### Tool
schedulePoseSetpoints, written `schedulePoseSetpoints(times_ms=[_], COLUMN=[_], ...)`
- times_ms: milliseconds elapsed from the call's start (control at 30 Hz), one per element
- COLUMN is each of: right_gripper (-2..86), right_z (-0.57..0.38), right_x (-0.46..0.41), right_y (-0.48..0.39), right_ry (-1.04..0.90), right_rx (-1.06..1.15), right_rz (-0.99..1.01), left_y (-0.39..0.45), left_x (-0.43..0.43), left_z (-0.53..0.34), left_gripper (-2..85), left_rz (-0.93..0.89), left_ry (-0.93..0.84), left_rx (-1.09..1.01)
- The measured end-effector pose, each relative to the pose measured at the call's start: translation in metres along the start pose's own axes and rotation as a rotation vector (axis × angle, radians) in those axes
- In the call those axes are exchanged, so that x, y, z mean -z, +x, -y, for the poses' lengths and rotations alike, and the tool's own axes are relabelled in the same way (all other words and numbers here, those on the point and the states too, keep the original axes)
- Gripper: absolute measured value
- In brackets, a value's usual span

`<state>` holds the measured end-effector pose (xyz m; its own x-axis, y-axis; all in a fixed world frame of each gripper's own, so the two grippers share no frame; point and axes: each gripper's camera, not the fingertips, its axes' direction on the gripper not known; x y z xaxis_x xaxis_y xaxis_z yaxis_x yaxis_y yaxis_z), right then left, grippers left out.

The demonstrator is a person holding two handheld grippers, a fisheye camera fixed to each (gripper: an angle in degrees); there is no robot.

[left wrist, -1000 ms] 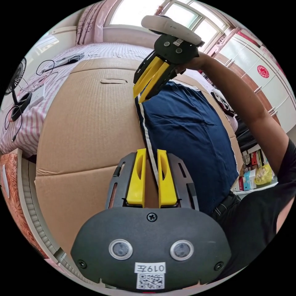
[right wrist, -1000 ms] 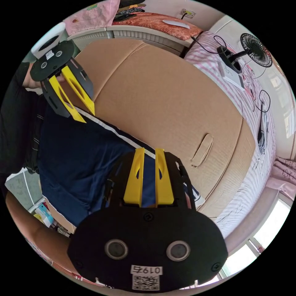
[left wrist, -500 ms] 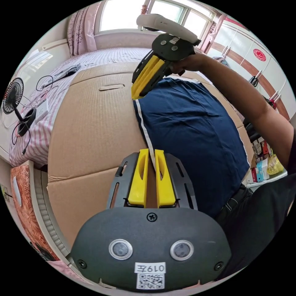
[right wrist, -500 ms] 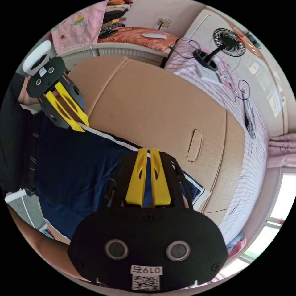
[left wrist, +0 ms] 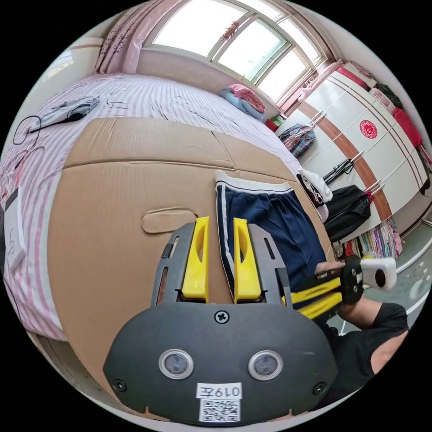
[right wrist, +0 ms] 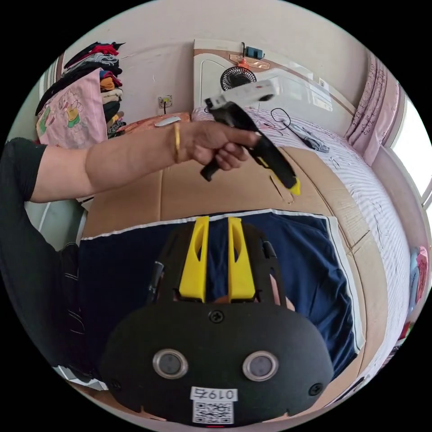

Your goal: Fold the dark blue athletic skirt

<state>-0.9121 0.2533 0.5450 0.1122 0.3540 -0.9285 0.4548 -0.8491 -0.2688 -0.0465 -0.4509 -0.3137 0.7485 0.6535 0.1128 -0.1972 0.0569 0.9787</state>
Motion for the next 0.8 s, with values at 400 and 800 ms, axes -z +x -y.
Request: schedulePoseSetpoints(times_ms=[400,800], right_gripper=[6.0,0.6], right_z=[0.024,0.021], right_x=[-0.049,-0.085], right_y=[-0.090,-0.183], right_ry=[-0.085,-0.058], right_rx=[0.014,0.067], right_rz=[-0.050,-0.180], left_y=[0.016,0.008], left_x=[-0.153,-0.204], left_z=[0.107,0.135], left_gripper=[3.3,5.0], left_rz=[0.109,0.125], left_ry=[-0.228,-0.208], left_rx=[-0.116,-0.106])
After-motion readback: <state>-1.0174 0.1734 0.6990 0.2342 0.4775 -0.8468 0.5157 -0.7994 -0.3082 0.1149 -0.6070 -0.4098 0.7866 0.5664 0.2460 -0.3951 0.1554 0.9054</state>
